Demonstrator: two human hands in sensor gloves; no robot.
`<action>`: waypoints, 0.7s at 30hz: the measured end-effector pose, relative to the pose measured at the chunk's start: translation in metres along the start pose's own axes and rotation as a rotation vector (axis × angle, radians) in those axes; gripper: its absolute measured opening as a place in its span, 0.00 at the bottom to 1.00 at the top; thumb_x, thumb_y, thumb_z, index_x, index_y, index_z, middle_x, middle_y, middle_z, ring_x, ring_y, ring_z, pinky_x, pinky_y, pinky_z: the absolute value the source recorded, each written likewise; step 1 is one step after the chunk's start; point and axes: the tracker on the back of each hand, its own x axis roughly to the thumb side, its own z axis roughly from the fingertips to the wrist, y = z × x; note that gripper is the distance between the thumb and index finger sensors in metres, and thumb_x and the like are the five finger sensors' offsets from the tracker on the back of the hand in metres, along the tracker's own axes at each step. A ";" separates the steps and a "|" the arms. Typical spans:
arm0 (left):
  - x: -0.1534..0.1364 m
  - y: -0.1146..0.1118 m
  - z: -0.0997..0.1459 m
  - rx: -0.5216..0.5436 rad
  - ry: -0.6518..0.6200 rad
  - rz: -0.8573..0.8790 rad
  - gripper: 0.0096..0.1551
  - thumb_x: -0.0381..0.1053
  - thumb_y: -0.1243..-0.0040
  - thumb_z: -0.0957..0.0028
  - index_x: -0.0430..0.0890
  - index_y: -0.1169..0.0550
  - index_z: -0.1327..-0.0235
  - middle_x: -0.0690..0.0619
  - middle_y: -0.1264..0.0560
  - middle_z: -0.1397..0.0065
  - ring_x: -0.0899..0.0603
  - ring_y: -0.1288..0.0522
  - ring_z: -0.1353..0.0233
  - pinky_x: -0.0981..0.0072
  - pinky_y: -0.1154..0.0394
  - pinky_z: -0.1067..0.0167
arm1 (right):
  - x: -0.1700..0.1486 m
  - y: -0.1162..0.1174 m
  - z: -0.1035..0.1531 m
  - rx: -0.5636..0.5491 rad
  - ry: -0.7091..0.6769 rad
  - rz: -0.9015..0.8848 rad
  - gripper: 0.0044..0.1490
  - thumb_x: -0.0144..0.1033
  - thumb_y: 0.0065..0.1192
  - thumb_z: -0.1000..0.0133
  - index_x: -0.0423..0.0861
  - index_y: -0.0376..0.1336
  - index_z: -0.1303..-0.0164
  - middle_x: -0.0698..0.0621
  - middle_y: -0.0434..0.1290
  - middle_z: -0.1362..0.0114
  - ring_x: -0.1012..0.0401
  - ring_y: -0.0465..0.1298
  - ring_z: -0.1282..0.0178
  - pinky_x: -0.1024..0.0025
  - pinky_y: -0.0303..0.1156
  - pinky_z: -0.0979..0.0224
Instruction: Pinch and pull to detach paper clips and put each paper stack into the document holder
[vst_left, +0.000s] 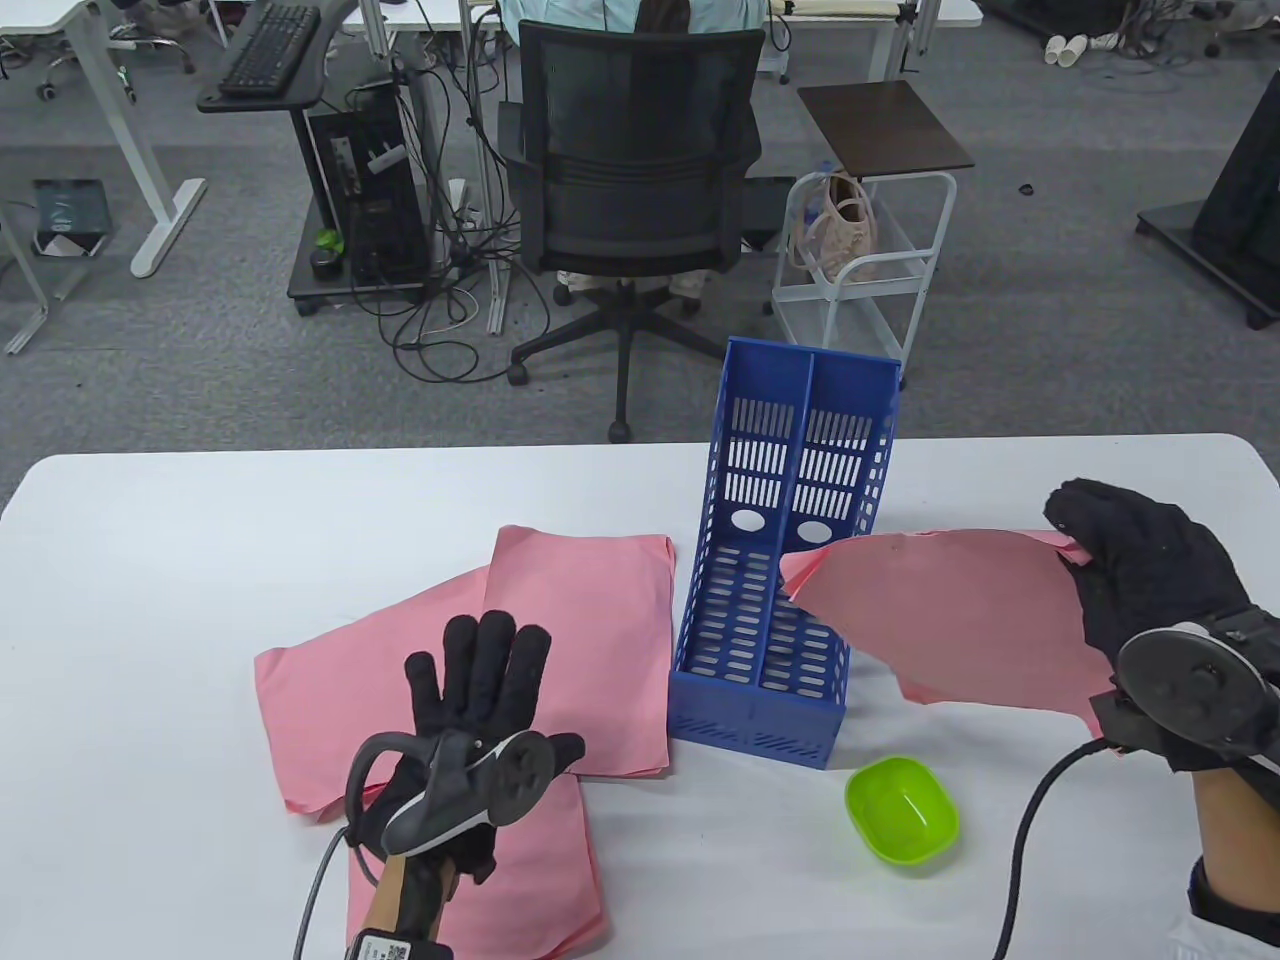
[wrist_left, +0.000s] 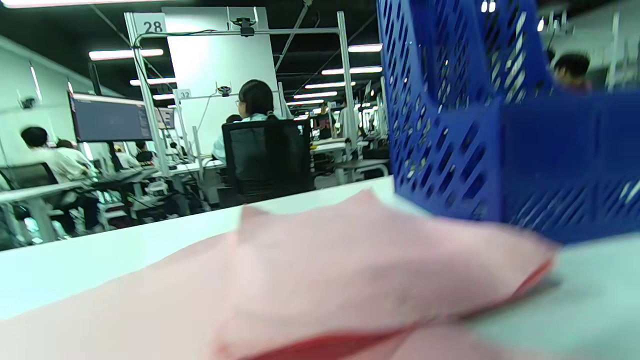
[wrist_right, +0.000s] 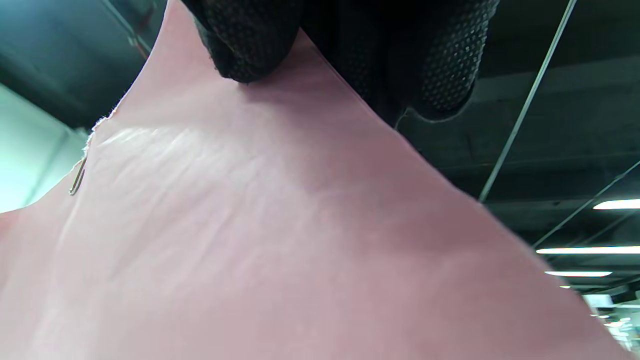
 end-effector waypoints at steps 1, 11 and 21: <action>0.006 0.013 -0.005 0.017 -0.015 0.074 0.61 0.75 0.70 0.48 0.41 0.67 0.13 0.34 0.64 0.10 0.23 0.61 0.13 0.21 0.55 0.24 | 0.003 -0.001 -0.001 -0.012 -0.006 -0.046 0.23 0.35 0.52 0.37 0.55 0.57 0.31 0.46 0.71 0.27 0.52 0.78 0.36 0.60 0.73 0.30; 0.047 0.060 -0.019 0.162 -0.405 0.811 0.74 0.80 0.58 0.58 0.43 0.69 0.13 0.35 0.63 0.09 0.26 0.54 0.10 0.22 0.48 0.21 | 0.040 0.014 -0.010 -0.041 -0.089 -0.414 0.23 0.35 0.52 0.37 0.55 0.58 0.31 0.47 0.72 0.29 0.54 0.80 0.39 0.62 0.74 0.33; 0.028 0.058 -0.004 0.313 -0.354 1.059 0.34 0.62 0.50 0.38 0.50 0.32 0.20 0.49 0.23 0.26 0.45 0.18 0.32 0.49 0.24 0.30 | 0.062 0.047 -0.006 -0.012 -0.098 -0.689 0.23 0.35 0.52 0.37 0.53 0.58 0.30 0.47 0.73 0.30 0.54 0.80 0.40 0.63 0.75 0.35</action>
